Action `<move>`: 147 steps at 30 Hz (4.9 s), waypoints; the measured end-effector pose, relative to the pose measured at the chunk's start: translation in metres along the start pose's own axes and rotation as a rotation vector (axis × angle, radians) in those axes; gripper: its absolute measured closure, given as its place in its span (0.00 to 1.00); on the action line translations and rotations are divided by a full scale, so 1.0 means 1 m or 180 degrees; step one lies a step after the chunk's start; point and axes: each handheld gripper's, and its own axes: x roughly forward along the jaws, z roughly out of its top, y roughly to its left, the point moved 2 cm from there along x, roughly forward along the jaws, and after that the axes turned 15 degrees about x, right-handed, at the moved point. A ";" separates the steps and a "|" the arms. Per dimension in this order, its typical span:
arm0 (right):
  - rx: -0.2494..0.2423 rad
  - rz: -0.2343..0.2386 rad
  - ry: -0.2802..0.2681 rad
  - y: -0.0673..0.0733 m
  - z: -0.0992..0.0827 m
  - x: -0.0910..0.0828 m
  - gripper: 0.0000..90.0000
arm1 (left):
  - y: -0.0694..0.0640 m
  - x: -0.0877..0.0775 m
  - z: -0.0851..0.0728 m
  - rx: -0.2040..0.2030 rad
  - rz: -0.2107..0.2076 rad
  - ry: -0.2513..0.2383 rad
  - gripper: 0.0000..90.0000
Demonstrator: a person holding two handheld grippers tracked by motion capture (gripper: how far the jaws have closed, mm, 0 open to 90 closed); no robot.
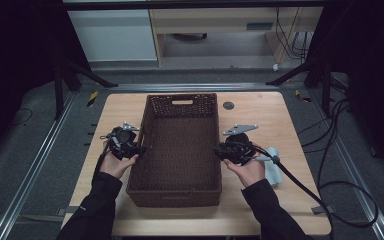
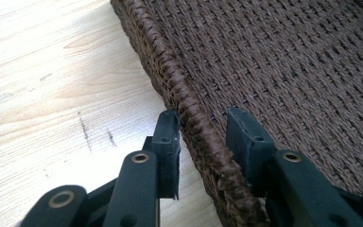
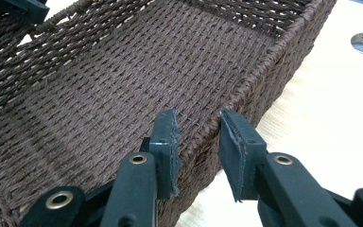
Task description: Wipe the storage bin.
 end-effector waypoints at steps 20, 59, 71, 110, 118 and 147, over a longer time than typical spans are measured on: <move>0.0287 -0.0211 -0.0383 -0.049 0.002 -0.033 0.50 | 0.005 -0.004 -0.004 -0.0041 0.0042 0.0049 0.77; 0.0853 -0.0907 0.0028 -0.142 -0.093 -0.047 0.51 | 0.008 -0.002 -0.004 -0.0066 -0.0039 0.0057 0.77; 0.0892 -0.0621 0.0266 -0.148 -0.097 -0.036 0.88 | 0.009 -0.002 -0.004 -0.0110 -0.0087 0.0034 0.78; 0.0584 -0.0345 -0.0174 -0.120 0.011 0.018 0.91 | 0.009 0.003 0.007 0.0060 -0.0252 0.0060 0.80; 0.0487 -0.0355 -0.0151 -0.114 0.027 0.048 0.92 | 0.009 0.004 0.008 0.0093 -0.0238 0.0092 0.80; 0.0157 -0.0085 -0.0486 -0.107 0.072 0.055 0.93 | 0.009 0.004 0.008 0.0096 -0.0227 0.0090 0.80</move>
